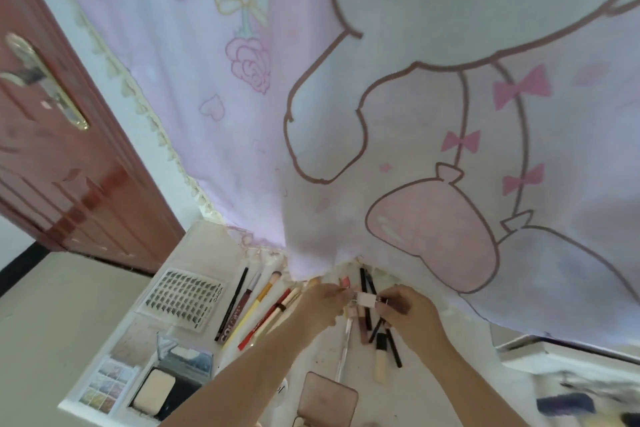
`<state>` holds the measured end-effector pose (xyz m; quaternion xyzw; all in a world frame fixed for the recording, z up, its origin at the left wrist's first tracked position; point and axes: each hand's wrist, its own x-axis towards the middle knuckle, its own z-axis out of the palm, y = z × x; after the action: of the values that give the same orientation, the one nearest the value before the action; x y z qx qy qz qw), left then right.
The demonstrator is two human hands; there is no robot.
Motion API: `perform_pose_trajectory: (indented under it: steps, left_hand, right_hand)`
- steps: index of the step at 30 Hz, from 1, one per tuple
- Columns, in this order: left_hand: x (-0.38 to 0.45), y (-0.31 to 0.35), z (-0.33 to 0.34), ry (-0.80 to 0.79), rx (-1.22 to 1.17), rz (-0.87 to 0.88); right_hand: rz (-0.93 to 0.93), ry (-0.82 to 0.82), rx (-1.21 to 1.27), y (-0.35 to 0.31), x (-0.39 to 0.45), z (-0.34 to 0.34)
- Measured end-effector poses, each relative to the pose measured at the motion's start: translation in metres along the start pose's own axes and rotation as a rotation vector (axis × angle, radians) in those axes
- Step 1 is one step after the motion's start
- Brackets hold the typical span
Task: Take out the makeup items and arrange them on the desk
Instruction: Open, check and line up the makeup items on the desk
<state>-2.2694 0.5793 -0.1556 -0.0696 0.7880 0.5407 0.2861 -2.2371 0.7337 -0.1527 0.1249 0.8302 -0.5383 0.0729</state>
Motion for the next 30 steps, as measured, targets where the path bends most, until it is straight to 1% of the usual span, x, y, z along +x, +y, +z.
perform_pose_trajectory:
  steps: [2,4,7,9,11,15,16,17,20,21,22,24,27,29,30]
  left_hand:
    - [-0.004,0.022,0.016,-0.039,-0.208,0.039]
    - [-0.009,0.043,0.031,-0.075,-0.388,0.108]
    - [-0.017,0.070,0.049,-0.147,-0.602,0.143]
    - [-0.023,0.084,0.063,-0.249,-0.653,0.160]
    - [-0.028,0.093,0.076,-0.318,-0.651,0.175]
    - [-0.033,0.109,0.092,-0.320,-0.613,0.216]
    - [-0.033,0.111,0.092,-0.312,-0.540,0.246]
    - [-0.032,0.113,0.092,-0.295,-0.388,0.305]
    - [-0.030,0.115,0.089,-0.252,0.311,0.561]
    - [-0.030,0.117,0.089,-0.234,0.535,0.616]
    - [-0.031,0.120,0.089,-0.206,0.706,0.642]
    - [-0.038,0.126,0.089,-0.166,0.913,0.689]
    - [-0.052,0.136,0.090,-0.152,1.075,0.752]
    - [-0.059,0.140,0.088,-0.080,1.235,0.783]
    - [-0.062,0.140,0.086,-0.035,1.337,0.815]
  right_hand:
    - [-0.028,0.040,0.106,-0.005,-0.011,-0.018]
    - [-0.052,0.121,0.224,-0.008,-0.019,-0.036]
    - [-0.077,0.233,0.402,-0.008,-0.030,-0.060]
    - [-0.105,0.271,0.502,-0.010,-0.038,-0.074]
    - [-0.119,0.285,0.554,-0.011,-0.045,-0.085]
    - [-0.121,0.376,0.509,-0.007,-0.053,-0.107]
    - [-0.118,0.401,0.462,-0.006,-0.054,-0.114]
    - [-0.121,0.417,0.407,-0.006,-0.056,-0.120]
    - [-0.102,0.405,0.248,-0.014,-0.057,-0.138]
    - [-0.072,0.379,0.192,-0.019,-0.056,-0.142]
    - [-0.039,0.346,0.124,-0.024,-0.056,-0.146]
    - [0.007,0.279,-0.009,-0.032,-0.057,-0.148]
    - [0.003,0.253,-0.115,-0.040,-0.057,-0.146]
    - [0.028,0.241,-0.107,-0.043,-0.055,-0.145]
    - [0.057,0.219,-0.046,-0.046,-0.055,-0.145]
